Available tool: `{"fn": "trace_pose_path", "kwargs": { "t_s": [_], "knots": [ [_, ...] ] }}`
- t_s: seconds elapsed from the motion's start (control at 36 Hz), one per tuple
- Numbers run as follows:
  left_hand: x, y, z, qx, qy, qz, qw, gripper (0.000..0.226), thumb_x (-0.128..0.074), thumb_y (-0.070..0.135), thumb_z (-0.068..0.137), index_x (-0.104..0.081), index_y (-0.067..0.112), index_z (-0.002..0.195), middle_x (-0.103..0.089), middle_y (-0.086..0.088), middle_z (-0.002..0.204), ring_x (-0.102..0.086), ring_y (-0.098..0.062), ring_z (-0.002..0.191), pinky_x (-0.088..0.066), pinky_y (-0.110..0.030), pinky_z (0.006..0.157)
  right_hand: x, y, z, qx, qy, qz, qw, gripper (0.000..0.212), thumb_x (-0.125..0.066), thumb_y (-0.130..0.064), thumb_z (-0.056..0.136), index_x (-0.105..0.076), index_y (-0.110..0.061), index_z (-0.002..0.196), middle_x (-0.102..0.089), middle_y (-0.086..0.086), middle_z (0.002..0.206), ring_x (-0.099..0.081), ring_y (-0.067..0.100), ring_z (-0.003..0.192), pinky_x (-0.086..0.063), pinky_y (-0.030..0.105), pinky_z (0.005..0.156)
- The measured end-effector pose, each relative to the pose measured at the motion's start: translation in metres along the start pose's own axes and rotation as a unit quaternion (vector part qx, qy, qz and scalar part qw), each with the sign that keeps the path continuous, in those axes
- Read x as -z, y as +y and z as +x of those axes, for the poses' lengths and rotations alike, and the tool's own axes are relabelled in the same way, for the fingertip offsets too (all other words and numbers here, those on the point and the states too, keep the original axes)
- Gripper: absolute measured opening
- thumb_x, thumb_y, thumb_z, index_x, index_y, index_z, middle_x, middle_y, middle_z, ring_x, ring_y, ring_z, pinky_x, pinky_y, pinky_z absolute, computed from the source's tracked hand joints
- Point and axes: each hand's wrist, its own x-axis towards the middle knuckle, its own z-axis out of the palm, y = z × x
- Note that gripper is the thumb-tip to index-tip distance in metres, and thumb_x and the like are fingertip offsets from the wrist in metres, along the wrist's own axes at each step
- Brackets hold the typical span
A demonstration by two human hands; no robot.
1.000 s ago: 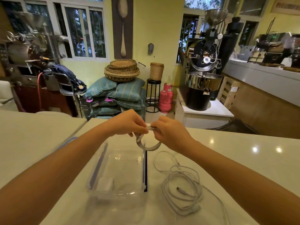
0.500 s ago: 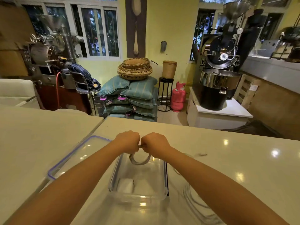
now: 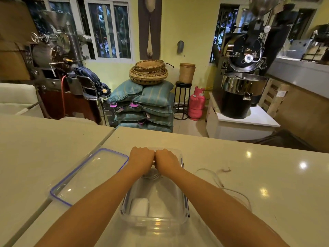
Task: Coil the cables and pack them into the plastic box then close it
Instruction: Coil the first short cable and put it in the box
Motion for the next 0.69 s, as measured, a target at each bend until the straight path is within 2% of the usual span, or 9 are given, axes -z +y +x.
{"fn": "trace_pose_path", "kwargs": {
  "t_s": [0.31, 0.39, 0.44, 0.56, 0.61, 0.69],
  "knots": [
    [-0.009, 0.000, 0.003, 0.000, 0.025, 0.008, 1.000, 0.020, -0.048, 0.018, 0.092, -0.056, 0.015, 0.111, -0.062, -0.006, 0.118, -0.057, -0.022, 0.110, -0.037, -0.031, 0.097, 0.004, 0.001, -0.002, -0.012, -0.005, 0.020, 1.000, 0.020, -0.056, -0.006, 0.088, -0.061, 0.001, 0.106, -0.063, 0.021, 0.113, -0.061, 0.032, 0.100, -0.047, 0.034, 0.085],
    [-0.009, -0.001, 0.004, -0.002, 0.024, 0.005, 1.000, 0.021, -0.048, 0.017, 0.092, -0.055, 0.013, 0.111, -0.062, -0.007, 0.118, -0.056, -0.023, 0.111, -0.037, -0.032, 0.097, 0.007, 0.001, -0.003, -0.010, -0.002, 0.013, 1.000, 0.021, -0.057, -0.007, 0.087, -0.060, 0.001, 0.106, -0.063, 0.021, 0.113, -0.053, 0.027, 0.082, -0.042, 0.033, 0.074],
    [-0.009, -0.001, 0.004, -0.003, 0.022, 0.002, 1.000, 0.022, -0.048, 0.017, 0.092, -0.055, 0.012, 0.112, -0.061, -0.008, 0.118, -0.056, -0.024, 0.111, -0.038, -0.032, 0.096, 0.008, 0.001, -0.004, -0.008, -0.001, 0.010, 1.000, 0.023, -0.058, -0.008, 0.087, -0.060, 0.001, 0.108, -0.063, 0.021, 0.113, -0.044, 0.022, 0.078, -0.039, 0.032, 0.073],
    [-0.012, -0.004, 0.006, 0.002, 0.019, -0.022, 1.000, 0.024, -0.049, 0.018, 0.092, -0.056, 0.014, 0.114, -0.062, -0.008, 0.118, -0.057, -0.023, 0.110, -0.038, -0.031, 0.094, 0.011, 0.002, -0.005, -0.005, -0.002, 0.008, 1.000, 0.025, -0.058, -0.009, 0.087, -0.059, 0.001, 0.111, -0.062, 0.021, 0.115, -0.043, 0.022, 0.079, -0.046, 0.033, 0.081],
    [-0.012, -0.005, 0.007, 0.006, 0.017, -0.044, 0.999, 0.025, -0.049, 0.018, 0.091, -0.056, 0.015, 0.115, -0.063, -0.007, 0.118, -0.057, -0.023, 0.109, -0.039, -0.031, 0.093, 0.014, 0.001, -0.007, -0.002, -0.007, -0.001, 1.000, 0.026, -0.058, -0.010, 0.087, -0.058, 0.001, 0.111, -0.062, 0.021, 0.115, -0.048, 0.024, 0.080, -0.046, 0.033, 0.080],
    [-0.009, -0.006, 0.006, 0.009, 0.017, -0.075, 0.997, 0.026, -0.049, 0.019, 0.091, -0.058, 0.016, 0.115, -0.063, -0.007, 0.117, -0.058, -0.023, 0.108, -0.041, -0.031, 0.091, 0.023, 0.000, -0.010, 0.001, -0.015, -0.019, 1.000, 0.028, -0.058, -0.008, 0.087, -0.056, 0.000, 0.114, -0.061, 0.021, 0.117, -0.060, 0.031, 0.100, -0.048, 0.033, 0.086]
  ]
}}
